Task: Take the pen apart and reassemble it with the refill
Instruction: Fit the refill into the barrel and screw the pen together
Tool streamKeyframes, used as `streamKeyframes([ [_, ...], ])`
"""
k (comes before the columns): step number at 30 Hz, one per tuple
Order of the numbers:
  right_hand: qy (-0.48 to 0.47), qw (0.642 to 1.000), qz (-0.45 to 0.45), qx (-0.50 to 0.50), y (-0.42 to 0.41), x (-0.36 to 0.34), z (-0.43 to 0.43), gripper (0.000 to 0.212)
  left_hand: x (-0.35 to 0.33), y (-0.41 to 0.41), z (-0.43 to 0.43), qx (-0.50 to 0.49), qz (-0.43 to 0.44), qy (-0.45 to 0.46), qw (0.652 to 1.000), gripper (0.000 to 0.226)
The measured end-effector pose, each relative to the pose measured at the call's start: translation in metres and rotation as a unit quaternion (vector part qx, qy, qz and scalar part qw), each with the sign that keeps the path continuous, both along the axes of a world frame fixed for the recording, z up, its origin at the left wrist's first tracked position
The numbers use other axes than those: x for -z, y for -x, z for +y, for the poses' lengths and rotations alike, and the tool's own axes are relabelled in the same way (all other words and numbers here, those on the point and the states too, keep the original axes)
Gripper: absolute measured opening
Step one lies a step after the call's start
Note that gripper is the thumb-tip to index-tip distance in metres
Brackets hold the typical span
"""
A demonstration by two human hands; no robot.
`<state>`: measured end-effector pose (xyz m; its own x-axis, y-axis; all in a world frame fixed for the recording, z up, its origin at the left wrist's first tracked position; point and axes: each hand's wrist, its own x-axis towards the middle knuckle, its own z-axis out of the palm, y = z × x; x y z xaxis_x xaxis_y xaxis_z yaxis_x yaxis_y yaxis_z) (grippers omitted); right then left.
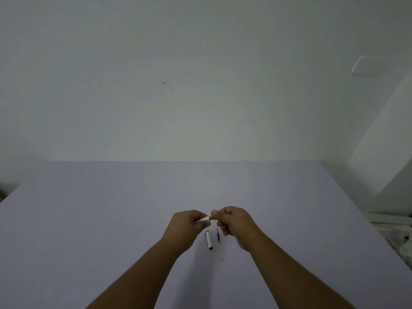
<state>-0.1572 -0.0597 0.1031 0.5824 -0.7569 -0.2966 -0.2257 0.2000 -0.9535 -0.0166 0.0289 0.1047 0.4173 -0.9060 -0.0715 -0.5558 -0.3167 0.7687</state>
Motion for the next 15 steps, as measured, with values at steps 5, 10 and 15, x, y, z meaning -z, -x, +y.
streamKeyframes([
  [5,0.008,1.0,-0.005,-0.019,-0.0021,0.0004,0.0004,0.015,-0.0038,-0.0004,0.0001,-0.01,0.004,0.006,1.0,0.022],
  [10,0.009,1.0,0.012,-0.006,-0.0024,-0.0032,-0.0012,0.024,-0.0065,0.002,-0.0024,0.0,-0.003,0.012,1.0,0.021],
  [15,-0.004,0.999,-0.054,0.002,-0.0036,0.001,-0.0013,0.008,-0.007,0.0017,-0.004,-0.009,0.007,0.01,1.0,0.022],
])
